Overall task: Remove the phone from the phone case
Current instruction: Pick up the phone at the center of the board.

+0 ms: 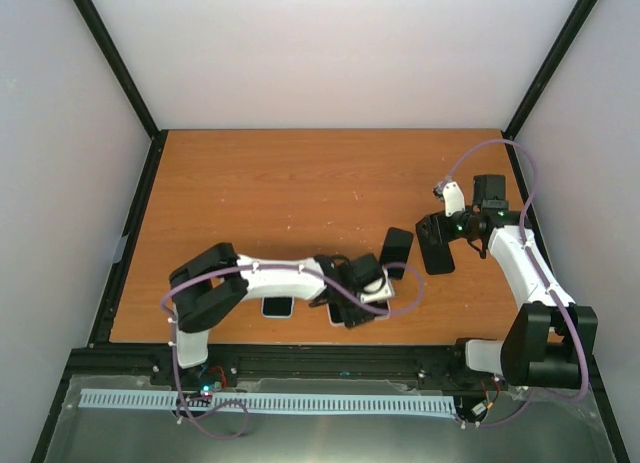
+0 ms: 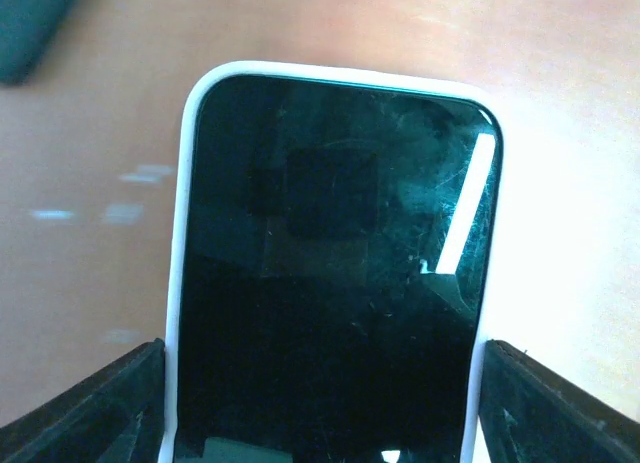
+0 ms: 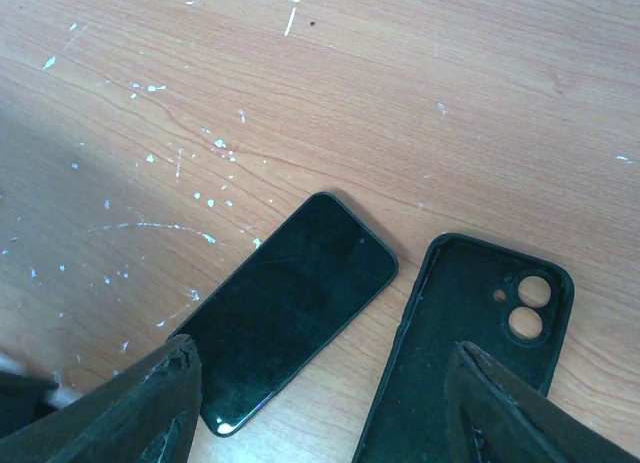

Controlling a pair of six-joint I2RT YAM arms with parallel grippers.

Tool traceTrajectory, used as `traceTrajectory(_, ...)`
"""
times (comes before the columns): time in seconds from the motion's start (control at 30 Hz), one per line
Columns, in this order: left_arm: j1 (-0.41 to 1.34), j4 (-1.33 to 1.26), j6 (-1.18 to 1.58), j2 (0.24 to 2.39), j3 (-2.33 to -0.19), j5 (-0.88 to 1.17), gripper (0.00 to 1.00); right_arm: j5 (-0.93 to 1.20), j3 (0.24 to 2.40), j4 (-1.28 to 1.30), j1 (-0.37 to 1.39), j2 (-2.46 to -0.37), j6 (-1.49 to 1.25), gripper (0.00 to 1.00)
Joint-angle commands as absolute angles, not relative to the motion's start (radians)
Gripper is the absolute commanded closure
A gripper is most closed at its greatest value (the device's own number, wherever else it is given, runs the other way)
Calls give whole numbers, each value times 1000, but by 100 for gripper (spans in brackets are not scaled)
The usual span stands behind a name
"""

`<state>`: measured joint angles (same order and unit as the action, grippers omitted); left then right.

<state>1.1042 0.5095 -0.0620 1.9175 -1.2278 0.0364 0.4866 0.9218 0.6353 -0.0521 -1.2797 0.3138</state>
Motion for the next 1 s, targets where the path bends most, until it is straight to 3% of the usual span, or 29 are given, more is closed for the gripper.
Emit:
traceTrajectory(0.0,1184,424,-147,1780,-1121,25,15,530,914,640,-60,-1296,337,33)
traceTrajectory(0.17,1181,395,-73,1558,-1040,-115,4,663,920,683,-59,-1292,445,31)
traceTrajectory(0.33,1183,409,110,1388,-970,-36,7,740,936,840,-18,-1262,669,35)
traceTrajectory(0.47,1177,411,294,1263,-844,-75,7,612,912,983,211,-1208,845,30)
traceTrajectory(0.67,1034,398,574,1113,-691,-144,3,348,790,892,567,-1112,815,14)
traceTrajectory(0.97,971,384,763,1013,-612,-241,1,146,728,840,839,-1319,737,10)
